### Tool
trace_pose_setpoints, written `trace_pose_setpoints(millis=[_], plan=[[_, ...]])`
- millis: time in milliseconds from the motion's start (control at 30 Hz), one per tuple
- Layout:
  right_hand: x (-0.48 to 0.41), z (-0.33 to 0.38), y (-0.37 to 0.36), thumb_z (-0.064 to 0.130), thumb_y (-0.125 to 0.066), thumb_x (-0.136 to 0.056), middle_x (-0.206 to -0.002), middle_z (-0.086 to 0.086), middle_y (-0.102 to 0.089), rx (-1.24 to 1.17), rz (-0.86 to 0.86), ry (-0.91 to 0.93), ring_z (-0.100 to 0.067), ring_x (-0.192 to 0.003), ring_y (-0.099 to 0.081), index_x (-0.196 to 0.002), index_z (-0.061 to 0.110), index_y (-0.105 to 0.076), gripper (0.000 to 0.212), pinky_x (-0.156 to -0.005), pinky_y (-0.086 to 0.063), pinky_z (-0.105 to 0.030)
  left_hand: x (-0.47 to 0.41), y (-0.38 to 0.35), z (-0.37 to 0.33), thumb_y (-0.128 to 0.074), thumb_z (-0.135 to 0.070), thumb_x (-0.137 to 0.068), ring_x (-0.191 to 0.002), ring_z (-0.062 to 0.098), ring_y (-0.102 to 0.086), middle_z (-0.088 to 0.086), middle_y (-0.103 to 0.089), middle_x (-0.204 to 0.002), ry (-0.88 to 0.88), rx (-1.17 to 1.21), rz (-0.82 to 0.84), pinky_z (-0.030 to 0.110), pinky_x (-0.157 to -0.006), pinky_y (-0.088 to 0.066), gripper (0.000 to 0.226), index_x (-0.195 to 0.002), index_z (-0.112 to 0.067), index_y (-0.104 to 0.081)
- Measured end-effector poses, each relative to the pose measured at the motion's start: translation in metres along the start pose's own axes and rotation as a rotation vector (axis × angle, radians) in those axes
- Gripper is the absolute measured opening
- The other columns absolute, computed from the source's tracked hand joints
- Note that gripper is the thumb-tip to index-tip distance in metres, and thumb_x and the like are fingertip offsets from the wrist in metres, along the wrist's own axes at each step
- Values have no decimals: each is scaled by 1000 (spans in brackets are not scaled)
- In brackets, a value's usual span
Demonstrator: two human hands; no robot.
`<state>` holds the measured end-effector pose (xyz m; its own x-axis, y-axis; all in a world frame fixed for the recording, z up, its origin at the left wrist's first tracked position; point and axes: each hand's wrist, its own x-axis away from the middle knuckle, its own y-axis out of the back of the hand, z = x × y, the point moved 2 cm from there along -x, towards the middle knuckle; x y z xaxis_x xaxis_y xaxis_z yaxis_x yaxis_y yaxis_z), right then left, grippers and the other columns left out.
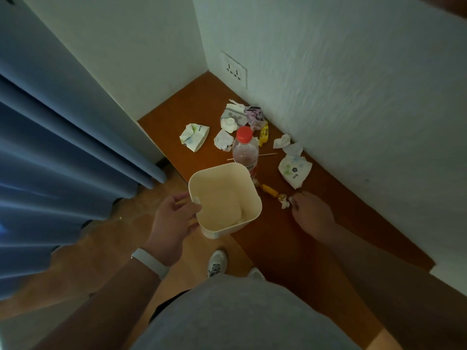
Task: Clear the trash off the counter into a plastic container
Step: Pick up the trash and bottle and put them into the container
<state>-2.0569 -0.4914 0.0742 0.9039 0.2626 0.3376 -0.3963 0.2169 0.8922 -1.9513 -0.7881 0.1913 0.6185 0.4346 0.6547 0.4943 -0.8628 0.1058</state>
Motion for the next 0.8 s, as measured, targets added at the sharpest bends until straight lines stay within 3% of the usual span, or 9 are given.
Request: trace_pose_setpoints(millis=[167, 333, 433, 600, 700, 800], plan=[[13, 3, 6, 25, -46, -99, -91, 3, -54, 21, -4, -42, -13, -79, -51, -94, 19, -58, 14, -67, -44, -30, 5, 7, 0, -63, -4, -94, -91, 25, -70, 12, -72, -110, -21, -2, 12, 44, -81, -60, 26, -118, -14, -62], [26, 23, 36, 28, -49, -98, -95, 3, -58, -60, -98, -69, -11, -80, -55, -100, 21, -61, 14, -71, -51, -32, 5, 10, 2, -64, -4, -94, -98, 31, -70, 15, -72, -116, -21, -32, 36, 49, -86, -60, 31, -123, -13, -61], [37, 51, 59, 26, -53, -98, -96, 9, -56, -191, -164, 10, -8, -84, -55, -105, 28, -59, 10, -76, -52, -30, 3, 9, 1, -64, -4, -94, -103, 33, -70, 15, -71, -117, -24, -49, 54, 51, -89, -60, 34, -126, -12, -59], [56, 108, 86, 23, -57, -95, -94, 6, -59, -275, -240, 224, -8, -81, -56, -106, 20, -63, 13, -71, -51, -27, 2, 2, -1, -65, -5, -93, -97, 29, -70, 14, -71, -116, -41, -61, 101, 52, -90, -59, 35, -127, -12, -59], [64, 131, 86, 24, -55, -95, -93, 5, -58, -236, -199, 329, -9, -80, -54, -102, 19, -63, 11, -70, -50, -29, 1, 0, -2, -66, -5, -93, -99, 31, -71, 14, -71, -114, -44, -69, 128, 54, -91, -59, 30, -121, -15, -60], [67, 140, 81, 28, -52, -97, -104, 5, -60, -190, -139, 383, -9, -94, -52, -113, 19, -64, 22, -80, -44, -27, 0, -2, -3, -66, -5, -93, -93, 29, -71, 14, -72, -109, -45, -70, 149, 53, -90, -59, 29, -119, -15, -60]])
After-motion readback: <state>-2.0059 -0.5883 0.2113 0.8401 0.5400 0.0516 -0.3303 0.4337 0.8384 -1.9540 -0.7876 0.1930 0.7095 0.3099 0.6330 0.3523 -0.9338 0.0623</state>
